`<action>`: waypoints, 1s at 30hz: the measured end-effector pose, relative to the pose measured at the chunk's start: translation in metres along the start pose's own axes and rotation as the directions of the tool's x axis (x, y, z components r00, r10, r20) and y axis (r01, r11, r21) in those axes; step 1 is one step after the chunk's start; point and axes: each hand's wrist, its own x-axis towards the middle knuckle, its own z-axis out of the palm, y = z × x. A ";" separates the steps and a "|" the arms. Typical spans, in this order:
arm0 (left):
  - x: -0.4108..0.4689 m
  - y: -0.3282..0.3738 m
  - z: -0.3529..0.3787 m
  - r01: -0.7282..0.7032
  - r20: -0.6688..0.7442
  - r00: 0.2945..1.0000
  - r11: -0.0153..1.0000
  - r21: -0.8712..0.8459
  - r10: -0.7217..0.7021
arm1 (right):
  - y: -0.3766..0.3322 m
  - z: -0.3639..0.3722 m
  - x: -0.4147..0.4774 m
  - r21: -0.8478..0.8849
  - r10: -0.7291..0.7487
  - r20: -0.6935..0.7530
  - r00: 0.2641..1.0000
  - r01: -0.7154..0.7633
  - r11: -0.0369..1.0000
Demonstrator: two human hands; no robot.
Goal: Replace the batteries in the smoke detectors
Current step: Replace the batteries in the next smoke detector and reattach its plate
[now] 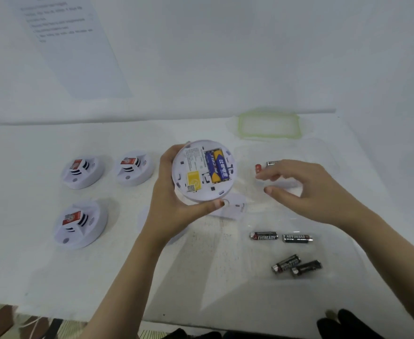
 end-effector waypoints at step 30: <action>0.011 -0.006 0.077 -0.131 0.221 0.968 0.990 0.043 0.119 | -0.001 0.003 -0.040 0.153 0.114 -0.188 0.976 -0.085 0.985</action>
